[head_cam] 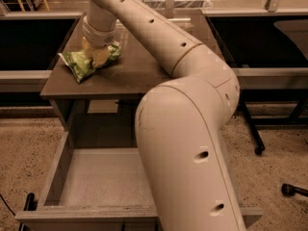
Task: Place green jalapeno chip bag into top drawer
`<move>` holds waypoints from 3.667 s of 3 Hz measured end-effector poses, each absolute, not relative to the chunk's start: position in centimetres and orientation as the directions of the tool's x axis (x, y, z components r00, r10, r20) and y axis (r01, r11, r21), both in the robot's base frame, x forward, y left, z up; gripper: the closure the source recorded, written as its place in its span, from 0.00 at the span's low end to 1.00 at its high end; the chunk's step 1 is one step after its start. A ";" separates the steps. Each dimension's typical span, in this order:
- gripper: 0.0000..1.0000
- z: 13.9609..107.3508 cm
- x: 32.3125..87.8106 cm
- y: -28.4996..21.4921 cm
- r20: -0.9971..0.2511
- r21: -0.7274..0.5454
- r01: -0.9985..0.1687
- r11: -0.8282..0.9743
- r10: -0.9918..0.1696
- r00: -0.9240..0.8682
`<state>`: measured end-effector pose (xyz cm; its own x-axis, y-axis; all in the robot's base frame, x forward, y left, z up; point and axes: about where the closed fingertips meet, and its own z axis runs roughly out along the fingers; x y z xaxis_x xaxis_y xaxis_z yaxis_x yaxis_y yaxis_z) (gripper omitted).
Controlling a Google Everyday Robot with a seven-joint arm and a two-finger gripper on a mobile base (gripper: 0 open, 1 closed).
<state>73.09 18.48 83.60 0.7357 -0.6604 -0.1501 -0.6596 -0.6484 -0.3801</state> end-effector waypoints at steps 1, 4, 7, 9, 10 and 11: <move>0.92 84.0 72.5 17.9 -0.221 -0.396 -0.663 -0.635 -0.635 0.740; 1.00 88.0 56.3 7.3 -0.283 -0.177 -0.752 -0.635 -0.699 0.657; 1.00 82.0 46.0 4.1 -0.504 -0.035 -0.765 -0.643 -0.650 0.569; 0.51 77.9 42.9 2.1 -0.409 -0.138 -0.790 -0.597 -0.692 0.594; 0.20 71.2 42.5 -0.1 -0.453 -0.092 -0.815 -0.571 -0.705 0.545; 0.00 71.8 42.5 0.4 -0.449 -0.097 -0.810 -0.579 -0.700 0.555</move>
Offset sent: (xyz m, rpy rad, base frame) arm -0.0925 -0.0986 0.0839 0.1625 0.1351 -0.0104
